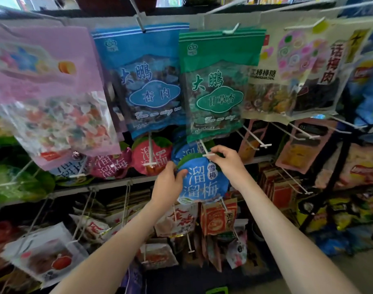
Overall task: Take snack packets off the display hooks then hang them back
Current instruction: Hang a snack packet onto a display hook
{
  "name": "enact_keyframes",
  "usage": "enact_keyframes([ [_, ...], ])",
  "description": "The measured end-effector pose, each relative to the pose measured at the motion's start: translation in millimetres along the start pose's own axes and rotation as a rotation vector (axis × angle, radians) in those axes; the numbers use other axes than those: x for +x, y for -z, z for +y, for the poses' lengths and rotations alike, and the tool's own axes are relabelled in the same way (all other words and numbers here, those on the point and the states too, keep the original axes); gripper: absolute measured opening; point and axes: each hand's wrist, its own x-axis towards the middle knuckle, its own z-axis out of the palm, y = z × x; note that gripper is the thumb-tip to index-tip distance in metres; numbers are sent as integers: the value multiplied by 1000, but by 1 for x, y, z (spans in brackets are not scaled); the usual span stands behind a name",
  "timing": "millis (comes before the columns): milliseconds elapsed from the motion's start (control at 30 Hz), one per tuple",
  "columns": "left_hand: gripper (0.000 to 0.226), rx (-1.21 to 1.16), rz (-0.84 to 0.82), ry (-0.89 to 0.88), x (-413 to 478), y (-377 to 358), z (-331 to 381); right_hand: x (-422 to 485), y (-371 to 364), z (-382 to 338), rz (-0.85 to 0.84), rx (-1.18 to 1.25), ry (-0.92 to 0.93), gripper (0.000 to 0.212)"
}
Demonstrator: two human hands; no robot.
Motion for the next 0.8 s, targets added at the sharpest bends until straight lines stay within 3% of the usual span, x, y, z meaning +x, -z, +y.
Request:
enact_keyframes([
  [300,24,5,106,-3,-1,-28,-19,19,4,23,-151,35,177,13],
  [400,28,240,309,-87,4,-40,-21,41,-6,30,-102,-17,185,11],
  [500,50,519,452,-202,16,-60,-21,70,-15,35,-88,-54,197,20],
  [633,58,708,274,-268,28,-95,-5,87,-19,43,-17,-167,278,25],
  [733,65,631,189,-261,26,-137,11,74,11,65,178,-257,451,22],
  [800,66,535,183,-286,20,-173,32,66,47,89,178,-286,518,24],
])
